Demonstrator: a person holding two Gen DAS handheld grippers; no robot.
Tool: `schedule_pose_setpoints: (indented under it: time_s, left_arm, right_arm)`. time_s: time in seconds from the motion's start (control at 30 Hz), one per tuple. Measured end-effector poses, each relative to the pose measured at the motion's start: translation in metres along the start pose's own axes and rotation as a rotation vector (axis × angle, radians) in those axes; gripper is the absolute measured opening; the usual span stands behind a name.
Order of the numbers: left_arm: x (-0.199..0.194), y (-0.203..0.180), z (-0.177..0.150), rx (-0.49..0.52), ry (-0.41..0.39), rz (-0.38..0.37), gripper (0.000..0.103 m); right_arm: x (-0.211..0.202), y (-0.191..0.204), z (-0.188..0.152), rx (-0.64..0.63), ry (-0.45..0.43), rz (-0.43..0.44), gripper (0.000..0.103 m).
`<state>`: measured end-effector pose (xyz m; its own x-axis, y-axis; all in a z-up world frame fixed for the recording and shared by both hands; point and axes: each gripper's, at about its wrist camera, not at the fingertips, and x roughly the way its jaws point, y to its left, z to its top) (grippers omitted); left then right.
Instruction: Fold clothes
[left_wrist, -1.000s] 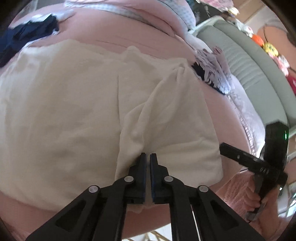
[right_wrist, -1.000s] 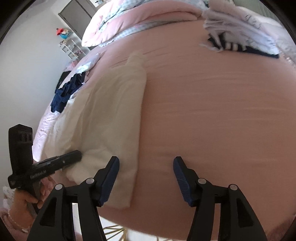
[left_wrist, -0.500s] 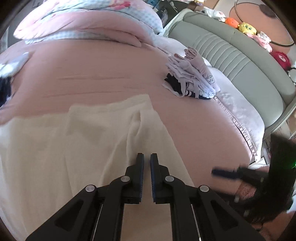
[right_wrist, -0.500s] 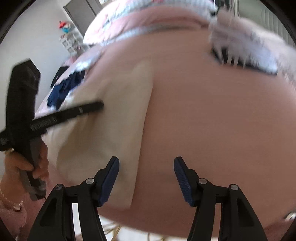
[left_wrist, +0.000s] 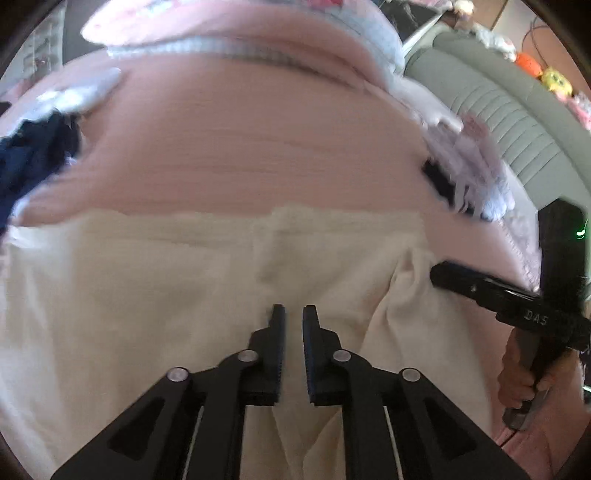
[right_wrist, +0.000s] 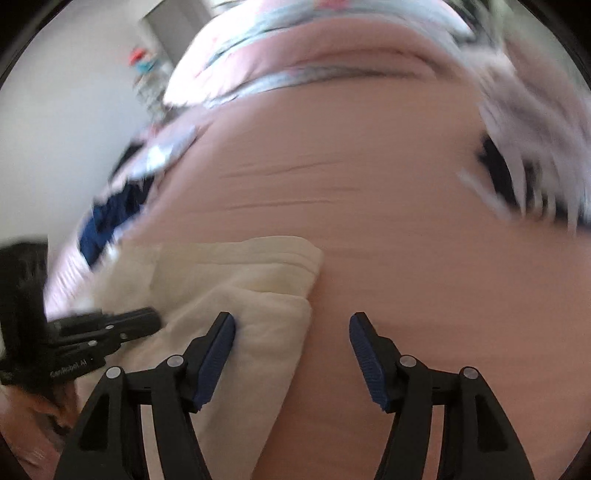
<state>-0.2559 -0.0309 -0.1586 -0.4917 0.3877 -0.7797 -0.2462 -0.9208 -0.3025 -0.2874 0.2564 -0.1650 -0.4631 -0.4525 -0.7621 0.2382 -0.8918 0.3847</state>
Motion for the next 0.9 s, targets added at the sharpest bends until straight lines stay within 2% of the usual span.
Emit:
schedule_pose_setpoints:
  time_s: [0.07, 0.1, 0.17, 0.23, 0.27, 0.3, 0.37, 0.47, 0.57, 0.67, 0.77, 0.83, 0.9]
  left_arm:
    - [-0.016, -0.016, -0.002, 0.067, -0.053, -0.083, 0.009]
    - [-0.018, -0.024, -0.005, 0.096, -0.055, -0.120, 0.010]
    - [-0.017, -0.038, -0.014, 0.141, -0.041, -0.174, 0.010]
    - [-0.005, -0.043, -0.025, 0.165, 0.020, -0.110, 0.010]
    - [-0.001, -0.039, -0.032, 0.161, 0.047, -0.066, 0.011]
    - [0.002, -0.033, -0.038, 0.150, 0.071, -0.023, 0.016]
    - [-0.017, -0.021, -0.043, 0.083, 0.057, -0.003, 0.016]
    - [-0.062, -0.023, -0.052, 0.103, -0.012, 0.028, 0.017]
    - [-0.077, -0.025, -0.064, 0.082, -0.019, -0.028, 0.022]
    - [-0.066, -0.027, -0.080, 0.039, 0.014, -0.068, 0.022]
    - [-0.061, -0.032, -0.099, 0.097, -0.009, -0.125, 0.022]
    - [-0.054, -0.035, -0.107, 0.141, 0.022, -0.074, 0.022]
    - [-0.054, -0.032, -0.113, 0.138, 0.030, -0.063, 0.022]
  right_arm:
    - [-0.006, 0.008, 0.005, -0.007, -0.037, -0.004, 0.063]
    - [-0.010, 0.014, 0.007, -0.024, -0.063, -0.004, 0.063]
    - [-0.003, 0.021, 0.008, -0.036, -0.043, 0.011, 0.063]
    - [0.017, 0.023, 0.003, -0.058, 0.052, -0.039, 0.064]
    - [0.019, 0.018, 0.000, -0.040, 0.045, -0.025, 0.066]
    - [0.021, 0.012, -0.001, -0.019, 0.031, -0.005, 0.067]
    - [0.018, 0.008, 0.000, 0.022, 0.044, 0.013, 0.067]
    - [-0.007, 0.025, -0.003, 0.000, 0.016, -0.043, 0.065]
    - [-0.042, 0.047, -0.027, -0.020, -0.019, -0.080, 0.065]
    - [-0.061, 0.062, -0.055, -0.002, -0.039, -0.105, 0.065]
    - [-0.065, 0.063, -0.090, 0.041, 0.010, -0.119, 0.065]
    - [-0.061, 0.066, -0.105, 0.030, 0.046, -0.152, 0.065]
    - [-0.060, 0.061, -0.114, 0.035, 0.055, -0.160, 0.065]
